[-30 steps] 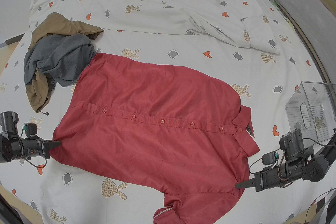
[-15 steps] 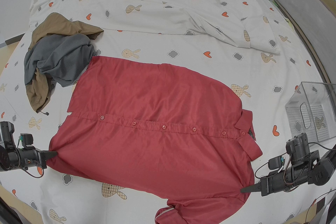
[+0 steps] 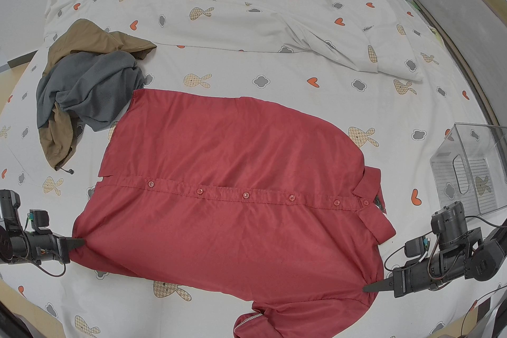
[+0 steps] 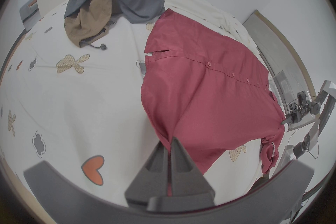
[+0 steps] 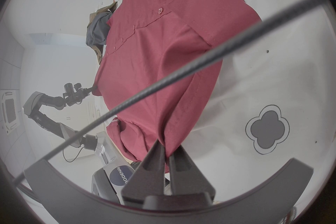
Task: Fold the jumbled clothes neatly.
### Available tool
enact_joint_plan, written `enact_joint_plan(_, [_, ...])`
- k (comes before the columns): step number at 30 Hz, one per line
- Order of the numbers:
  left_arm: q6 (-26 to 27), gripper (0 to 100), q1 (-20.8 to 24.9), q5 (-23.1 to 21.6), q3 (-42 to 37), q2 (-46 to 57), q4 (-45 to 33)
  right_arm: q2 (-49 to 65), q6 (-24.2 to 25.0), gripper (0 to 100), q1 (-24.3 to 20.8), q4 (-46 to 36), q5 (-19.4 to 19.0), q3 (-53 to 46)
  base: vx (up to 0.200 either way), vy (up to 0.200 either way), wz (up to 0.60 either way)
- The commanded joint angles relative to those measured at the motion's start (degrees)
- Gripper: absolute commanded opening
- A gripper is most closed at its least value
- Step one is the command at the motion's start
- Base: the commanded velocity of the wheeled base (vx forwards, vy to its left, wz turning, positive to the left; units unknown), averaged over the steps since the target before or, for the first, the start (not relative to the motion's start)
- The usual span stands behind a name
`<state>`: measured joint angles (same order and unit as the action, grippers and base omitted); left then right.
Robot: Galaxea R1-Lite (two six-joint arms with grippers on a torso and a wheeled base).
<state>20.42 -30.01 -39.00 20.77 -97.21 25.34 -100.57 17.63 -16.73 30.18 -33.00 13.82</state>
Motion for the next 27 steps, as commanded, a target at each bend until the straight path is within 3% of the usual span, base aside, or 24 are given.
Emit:
enact_joint_plan(1, [0.67,0,-0.05,0.33,-0.12,1.32,-0.56,0.29,-0.05,0,-0.15,0.05,-0.05,-0.90,0.000,0.000,0.00])
enact_joint_plan(3, [1.03,0,-0.05,0.50,-0.29,1.23,-0.56,0.29,-0.23,0,-0.15,0.05,0.04,-1.26,0.000,0.000,0.00])
enact_joint_plan(4, [1.11,100,-0.05,0.50,-0.29,1.14,-0.56,0.20,-0.23,100,-0.15,0.05,0.04,-1.26,0.000,0.000,0.00])
enact_joint_plan(10, [0.94,100,-0.05,0.68,0.58,0.62,-0.38,-0.06,-0.05,100,0.55,0.40,-0.05,-0.82,0.000,0.000,0.00])
enact_joint_plan(16, [-1.26,100,-1.80,0.59,7.62,3.96,-0.65,2.57,-0.49,100,9.08,0.67,2.85,2.08,0.000,0.000,0.00])
enact_joint_plan(19, [-3.28,100,-1.72,0.59,9.55,5.98,-1.17,5.39,-0.31,100,11.98,0.58,2.50,4.37,0.000,0.000,0.00])
enact_joint_plan(23, [-10.31,100,1.19,0.50,15.09,10.81,-6.71,8.64,0.04,100,14.44,0.23,2.33,11.31,0.000,0.000,0.00])
enact_joint_plan(27, [-25.25,100,6.72,0.68,25.63,14.68,-18.66,7.58,0.21,100,14.18,0.31,2.41,17.64,0.000,0.000,0.00])
